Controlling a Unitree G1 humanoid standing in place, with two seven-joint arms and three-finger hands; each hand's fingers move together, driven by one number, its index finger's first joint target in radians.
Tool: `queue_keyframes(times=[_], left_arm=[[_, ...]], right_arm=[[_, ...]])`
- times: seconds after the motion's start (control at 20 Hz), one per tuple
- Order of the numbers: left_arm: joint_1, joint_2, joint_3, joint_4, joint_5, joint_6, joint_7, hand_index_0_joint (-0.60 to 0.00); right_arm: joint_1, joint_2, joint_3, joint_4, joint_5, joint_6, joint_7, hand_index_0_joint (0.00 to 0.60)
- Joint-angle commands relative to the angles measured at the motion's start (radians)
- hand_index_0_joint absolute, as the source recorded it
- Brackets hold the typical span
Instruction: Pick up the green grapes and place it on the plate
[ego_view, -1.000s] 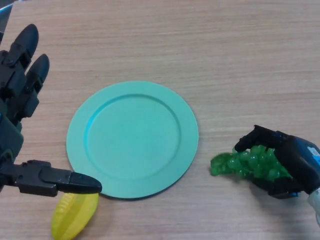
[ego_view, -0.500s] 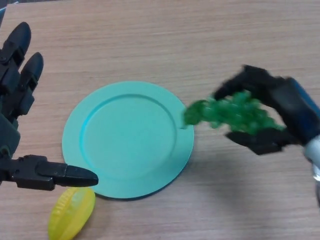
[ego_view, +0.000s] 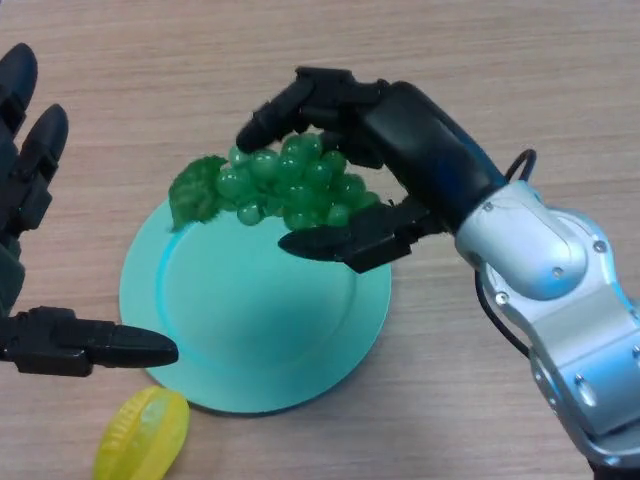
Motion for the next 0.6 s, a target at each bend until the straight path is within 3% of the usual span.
queue_keyframes(times=[0.05, 0.3, 0.6], left_arm=[[-0.001, 0.036, 0.081, -0.028, -0.03, -0.189, 0.02, 0.0], [0.012, 0.031, 0.086, -0.025, -0.018, -0.202, 0.015, 0.0], [0.009, 0.031, 0.081, -0.037, -0.01, -0.196, 0.016, 0.0]], right_arm=[[-0.116, 0.006, 0.021, -0.034, -0.022, -0.026, -0.064, 0.0], [-0.151, 0.006, 0.008, -0.063, 0.031, -0.015, -0.112, 0.0], [0.012, 0.006, -0.224, -0.295, 0.022, 0.009, 0.041, 0.0]])
